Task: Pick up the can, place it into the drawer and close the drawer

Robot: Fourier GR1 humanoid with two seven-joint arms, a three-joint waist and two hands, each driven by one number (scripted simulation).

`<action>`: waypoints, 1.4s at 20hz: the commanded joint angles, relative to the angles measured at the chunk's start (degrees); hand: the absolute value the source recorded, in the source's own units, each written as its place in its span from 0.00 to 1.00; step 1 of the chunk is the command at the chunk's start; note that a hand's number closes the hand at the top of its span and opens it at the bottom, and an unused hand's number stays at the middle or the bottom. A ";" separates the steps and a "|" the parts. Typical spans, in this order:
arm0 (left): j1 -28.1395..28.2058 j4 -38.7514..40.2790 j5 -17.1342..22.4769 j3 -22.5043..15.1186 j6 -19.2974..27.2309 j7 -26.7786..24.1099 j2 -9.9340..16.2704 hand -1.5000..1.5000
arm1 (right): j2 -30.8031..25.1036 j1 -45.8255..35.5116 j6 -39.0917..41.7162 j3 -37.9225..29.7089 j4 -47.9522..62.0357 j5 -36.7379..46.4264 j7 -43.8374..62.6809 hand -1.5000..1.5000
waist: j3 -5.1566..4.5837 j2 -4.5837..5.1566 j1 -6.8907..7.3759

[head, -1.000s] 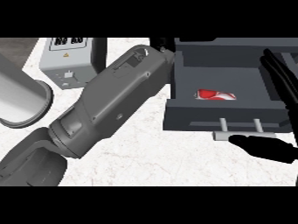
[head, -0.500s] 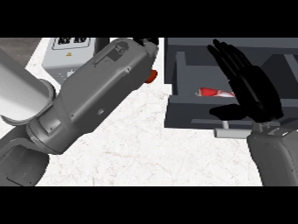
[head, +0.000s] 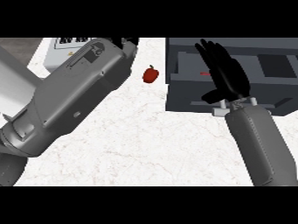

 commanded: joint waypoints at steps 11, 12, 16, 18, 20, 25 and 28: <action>5.86 -10.40 -3.39 0.63 -0.30 5.14 7.08 0.00 | -0.53 -12.20 -22.76 -6.00 31.21 5.73 -3.84 0.00 | 0.10 0.89 0.68; 8.42 -13.87 -4.51 -0.20 2.35 4.75 7.22 0.00 | -0.22 -14.13 -21.63 -6.10 31.83 6.34 -1.91 0.00 | 0.04 0.36 0.75; 8.82 -16.72 -4.15 0.60 0.85 7.34 10.19 0.00 | -0.46 -17.31 -26.06 -8.49 37.81 6.34 -1.44 0.00 | 0.07 0.65 1.80; 9.92 -16.08 -4.37 2.30 -0.60 5.41 10.41 0.00 | -1.97 -20.12 -27.12 -9.21 40.24 6.05 -4.04 0.00 | 0.06 0.98 1.29; 10.93 -17.80 -4.56 1.41 -0.18 7.01 10.23 0.00 | -1.34 -21.60 -29.82 -9.25 42.60 7.53 -2.20 0.00 | 0.05 0.96 1.68; 10.11 -19.88 -6.68 0.30 2.47 8.35 9.96 0.00 | -2.95 -27.36 -31.21 -11.05 47.47 7.32 -2.26 0.00 | 0.08 1.09 2.18; 11.89 -21.21 -6.31 1.19 -0.51 8.78 12.59 0.00 | -4.18 -29.02 -32.36 -12.03 49.55 7.38 -1.05 0.00 | 0.06 1.28 2.77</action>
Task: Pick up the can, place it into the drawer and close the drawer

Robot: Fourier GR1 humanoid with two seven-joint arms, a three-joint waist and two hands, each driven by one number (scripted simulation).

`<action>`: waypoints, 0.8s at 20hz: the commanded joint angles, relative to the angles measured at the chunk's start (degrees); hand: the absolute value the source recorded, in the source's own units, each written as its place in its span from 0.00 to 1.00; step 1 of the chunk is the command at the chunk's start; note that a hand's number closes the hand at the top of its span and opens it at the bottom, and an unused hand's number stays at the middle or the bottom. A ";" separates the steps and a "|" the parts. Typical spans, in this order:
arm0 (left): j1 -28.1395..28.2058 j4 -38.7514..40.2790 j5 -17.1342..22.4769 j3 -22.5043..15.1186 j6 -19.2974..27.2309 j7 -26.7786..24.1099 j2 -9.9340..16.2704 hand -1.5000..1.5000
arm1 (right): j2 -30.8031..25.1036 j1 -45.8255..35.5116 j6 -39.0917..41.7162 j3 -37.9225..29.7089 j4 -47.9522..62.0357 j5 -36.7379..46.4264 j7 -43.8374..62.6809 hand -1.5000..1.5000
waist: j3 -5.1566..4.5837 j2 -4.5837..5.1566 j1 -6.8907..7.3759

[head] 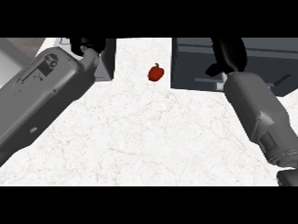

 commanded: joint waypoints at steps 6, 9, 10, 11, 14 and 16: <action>1.99 -4.66 -1.07 -0.24 0.64 2.53 1.66 0.00 | -2.95 -8.66 0.36 -1.46 5.68 0.97 3.66 0.00 | 0.13 0.48 1.67; -0.31 -5.07 -0.95 0.34 0.90 4.47 2.16 0.00 | -2.77 -10.77 1.57 -1.47 6.69 1.16 4.24 0.00 | 0.18 0.74 1.98; 0.83 -4.68 -0.88 0.54 -1.35 3.56 3.04 0.00 | -3.66 -9.79 1.31 -2.27 7.04 0.23 2.00 0.00 | 0.20 1.32 2.27; 1.03 -4.37 -1.81 -0.54 0.91 3.04 0.73 0.00 | -2.57 -10.90 3.02 -2.79 7.26 -0.71 0.18 0.00 | 0.23 1.17 1.78; 0.76 -6.03 -0.77 0.72 -0.36 4.29 2.26 0.00 | -0.48 -12.08 7.43 -8.34 7.06 -7.52 -5.80 0.00 | 0.35 0.98 2.54; 2.56 -6.08 -1.18 0.45 -0.41 3.35 2.35 0.00 | 0.88 -10.89 8.41 -12.99 7.08 -12.57 -8.00 0.00 | 0.40 1.03 2.14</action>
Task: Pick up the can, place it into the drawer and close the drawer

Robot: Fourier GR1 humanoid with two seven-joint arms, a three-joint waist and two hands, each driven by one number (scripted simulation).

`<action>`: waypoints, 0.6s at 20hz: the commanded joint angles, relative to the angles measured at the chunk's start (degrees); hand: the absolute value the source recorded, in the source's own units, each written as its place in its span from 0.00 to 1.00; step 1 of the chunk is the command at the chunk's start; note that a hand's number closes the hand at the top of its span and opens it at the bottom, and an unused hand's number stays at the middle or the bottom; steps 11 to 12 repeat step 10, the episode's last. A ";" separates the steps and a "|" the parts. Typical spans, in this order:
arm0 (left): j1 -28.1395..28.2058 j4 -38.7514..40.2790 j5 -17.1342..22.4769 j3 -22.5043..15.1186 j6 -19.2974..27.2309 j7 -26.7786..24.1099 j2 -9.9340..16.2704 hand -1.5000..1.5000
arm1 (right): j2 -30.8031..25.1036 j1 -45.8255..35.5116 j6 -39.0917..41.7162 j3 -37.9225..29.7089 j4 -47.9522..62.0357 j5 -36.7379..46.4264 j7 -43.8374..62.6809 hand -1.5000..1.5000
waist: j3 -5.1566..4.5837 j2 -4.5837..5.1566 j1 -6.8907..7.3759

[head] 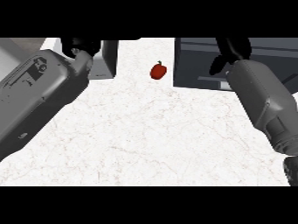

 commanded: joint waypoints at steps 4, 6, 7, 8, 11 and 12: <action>0.34 -1.76 -0.26 0.20 0.32 1.43 1.51 0.00 | 3.22 -3.57 6.39 -14.97 -1.86 -16.46 -7.23 0.00 | -0.18 -0.79 1.04; 0.41 -2.29 0.02 0.21 -0.20 2.38 1.80 0.00 | 2.70 -5.33 9.52 -17.04 -1.97 -18.71 -8.60 0.00 | -0.34 -0.94 0.56; 1.91 -2.80 -0.44 -0.03 -0.61 1.32 2.14 0.00 | 2.10 -5.91 9.44 -17.63 -1.81 -19.07 -7.48 0.00 | -0.44 -0.63 1.36; 2.48 -3.23 -0.93 -0.34 0.62 1.09 1.38 0.00 | 1.98 -3.79 9.13 -17.68 -1.75 -19.20 -10.96 0.00 | -0.44 -0.66 0.67; 2.21 -4.90 -0.68 -0.40 1.05 2.90 1.94 0.00 | 2.52 -4.22 9.30 -18.33 -1.14 -19.66 -10.17 0.00 | -0.49 -0.92 1.03; 2.21 -4.90 -0.68 -0.40 1.05 2.90 1.94 0.00 | 2.52 -4.22 9.30 -18.33 -1.14 -19.66 -10.17 0.00 | -0.49 -0.92 1.03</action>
